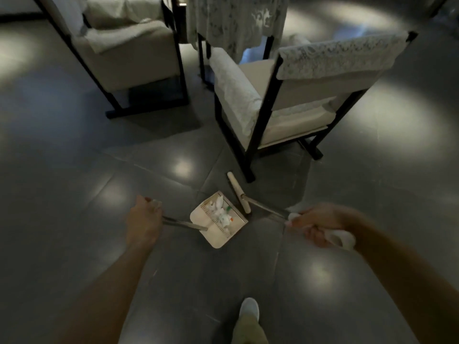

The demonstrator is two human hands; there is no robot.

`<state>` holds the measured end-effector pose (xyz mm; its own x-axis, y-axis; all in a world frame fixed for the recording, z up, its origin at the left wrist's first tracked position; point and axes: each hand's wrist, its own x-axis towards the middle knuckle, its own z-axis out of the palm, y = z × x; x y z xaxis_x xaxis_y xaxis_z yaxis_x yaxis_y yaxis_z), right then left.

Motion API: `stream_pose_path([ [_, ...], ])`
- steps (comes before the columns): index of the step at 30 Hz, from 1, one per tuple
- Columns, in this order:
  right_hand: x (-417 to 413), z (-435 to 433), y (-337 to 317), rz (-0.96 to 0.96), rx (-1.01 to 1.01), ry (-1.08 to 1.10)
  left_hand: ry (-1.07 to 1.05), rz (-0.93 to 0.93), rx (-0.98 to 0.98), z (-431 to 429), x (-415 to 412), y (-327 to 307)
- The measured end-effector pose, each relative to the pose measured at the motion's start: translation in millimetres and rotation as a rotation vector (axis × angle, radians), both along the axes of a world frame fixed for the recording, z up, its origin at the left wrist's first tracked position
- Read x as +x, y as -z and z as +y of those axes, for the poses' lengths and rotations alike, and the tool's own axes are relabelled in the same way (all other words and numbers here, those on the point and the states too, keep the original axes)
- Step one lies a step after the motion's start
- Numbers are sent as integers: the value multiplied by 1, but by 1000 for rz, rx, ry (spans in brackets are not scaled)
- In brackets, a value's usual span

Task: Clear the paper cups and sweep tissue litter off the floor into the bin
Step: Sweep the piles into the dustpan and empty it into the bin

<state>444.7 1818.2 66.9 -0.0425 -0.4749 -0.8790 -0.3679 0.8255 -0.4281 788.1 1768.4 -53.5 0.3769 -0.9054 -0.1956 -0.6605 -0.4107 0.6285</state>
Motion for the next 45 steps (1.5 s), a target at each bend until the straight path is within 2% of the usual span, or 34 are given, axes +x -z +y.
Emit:
stream_pose_path([
  [4,97,15,-46,-50,-78,7,-170,-21,-95,58,119,-29],
  [8,235,40,-54,107,-300,-279,-324,-49,-197,131,233,-76],
  [15,484,84,-39,-45,-473,-455,-679,-151,-364,241,425,-122],
  [21,688,103,-29,-269,-522,-683,-986,-174,-469,341,565,-119],
  [27,890,119,7,-442,-372,-888,-1189,-265,-391,405,732,-123],
  [32,1063,154,-2,-538,-166,-1074,-1352,-373,-255,474,850,-127],
  [37,1232,237,-18,-566,25,-1278,-1555,-395,-137,573,940,-130],
  [41,1357,318,-3,-544,34,-1428,-1691,-394,15,661,1020,-128],
  [45,1492,403,21,-577,32,-1500,-1773,-394,39,749,1124,-124],
])
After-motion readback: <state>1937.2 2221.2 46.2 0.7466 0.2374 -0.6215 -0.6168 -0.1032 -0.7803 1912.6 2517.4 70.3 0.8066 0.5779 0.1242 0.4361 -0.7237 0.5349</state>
